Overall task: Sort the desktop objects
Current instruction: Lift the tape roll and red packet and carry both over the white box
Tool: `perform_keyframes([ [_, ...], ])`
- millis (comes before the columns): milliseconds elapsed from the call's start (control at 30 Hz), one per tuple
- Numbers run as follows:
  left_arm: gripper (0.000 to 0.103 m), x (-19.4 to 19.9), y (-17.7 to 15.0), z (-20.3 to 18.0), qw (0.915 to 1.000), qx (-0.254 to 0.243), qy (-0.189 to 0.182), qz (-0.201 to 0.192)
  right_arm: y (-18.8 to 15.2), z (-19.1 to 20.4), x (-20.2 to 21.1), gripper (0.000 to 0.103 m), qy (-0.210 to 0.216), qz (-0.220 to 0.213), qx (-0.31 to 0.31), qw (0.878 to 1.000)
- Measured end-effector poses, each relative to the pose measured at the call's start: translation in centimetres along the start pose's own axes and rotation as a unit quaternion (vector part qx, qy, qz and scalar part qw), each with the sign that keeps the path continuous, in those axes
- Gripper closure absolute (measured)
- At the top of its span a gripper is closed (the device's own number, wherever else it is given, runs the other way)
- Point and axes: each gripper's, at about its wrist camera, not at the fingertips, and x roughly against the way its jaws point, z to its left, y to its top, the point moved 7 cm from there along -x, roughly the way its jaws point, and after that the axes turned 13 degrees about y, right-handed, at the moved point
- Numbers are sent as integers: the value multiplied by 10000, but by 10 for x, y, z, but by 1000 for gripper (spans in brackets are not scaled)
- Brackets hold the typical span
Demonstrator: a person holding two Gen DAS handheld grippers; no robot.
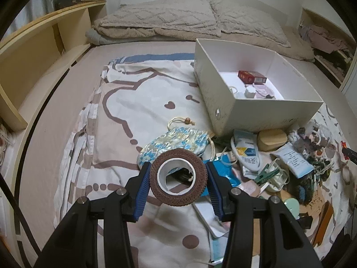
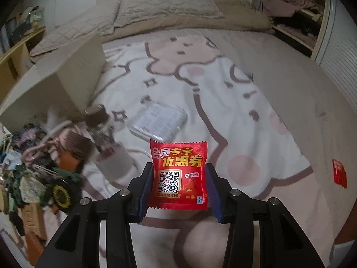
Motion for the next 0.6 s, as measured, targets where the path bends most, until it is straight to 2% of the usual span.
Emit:
perform_keyframes([
  [600, 55, 36, 38, -30, 9989, 47, -92, -449, 61, 101, 26, 57, 922, -675, 755, 9906],
])
